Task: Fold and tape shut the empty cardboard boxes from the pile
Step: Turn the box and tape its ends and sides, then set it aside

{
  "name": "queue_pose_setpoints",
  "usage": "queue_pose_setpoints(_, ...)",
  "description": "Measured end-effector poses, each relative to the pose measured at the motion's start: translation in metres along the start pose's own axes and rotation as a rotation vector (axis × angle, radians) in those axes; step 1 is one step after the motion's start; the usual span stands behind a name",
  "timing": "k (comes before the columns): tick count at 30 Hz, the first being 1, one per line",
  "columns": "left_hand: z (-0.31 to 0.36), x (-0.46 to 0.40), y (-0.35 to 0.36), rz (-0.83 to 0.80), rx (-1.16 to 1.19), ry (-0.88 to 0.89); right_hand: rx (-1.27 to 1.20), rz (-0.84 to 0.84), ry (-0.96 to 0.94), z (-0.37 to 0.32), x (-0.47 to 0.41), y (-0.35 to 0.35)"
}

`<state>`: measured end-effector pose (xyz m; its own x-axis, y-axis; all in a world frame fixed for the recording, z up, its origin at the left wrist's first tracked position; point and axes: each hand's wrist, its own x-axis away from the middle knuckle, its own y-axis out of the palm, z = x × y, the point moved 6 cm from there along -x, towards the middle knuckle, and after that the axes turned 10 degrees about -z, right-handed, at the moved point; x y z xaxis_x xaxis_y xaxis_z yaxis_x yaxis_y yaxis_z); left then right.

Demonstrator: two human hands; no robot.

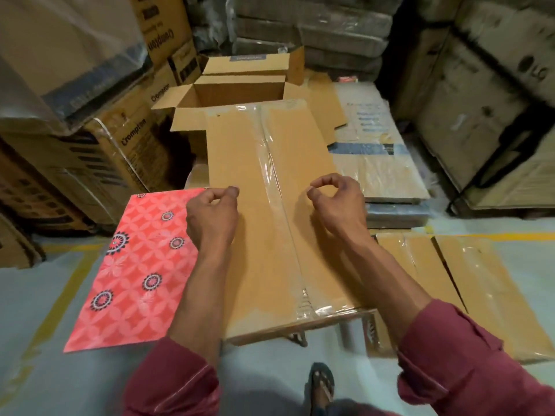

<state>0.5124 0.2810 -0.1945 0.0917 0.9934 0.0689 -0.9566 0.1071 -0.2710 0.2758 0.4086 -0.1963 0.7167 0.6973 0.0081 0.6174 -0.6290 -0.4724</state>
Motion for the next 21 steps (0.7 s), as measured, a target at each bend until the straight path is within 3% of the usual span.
queue_pose_setpoints(7,0.063,0.088,0.116,-0.224,-0.035,0.11,-0.028,0.197,0.056,0.057,0.025,-0.151)
queue_pose_setpoints(14,0.087,0.203,0.303,-0.561,-0.081,0.201,-0.05,0.422,0.211,0.181,0.053,-0.326)
queue_pose_setpoints(17,0.065,0.255,0.388,-0.741,-0.058,0.098,-0.032,0.427,0.299,0.255,0.057,-0.385)
queue_pose_setpoints(21,0.011,0.307,0.469,-0.762,-0.141,-0.069,0.039,0.349,0.481,0.353,0.067,-0.425)
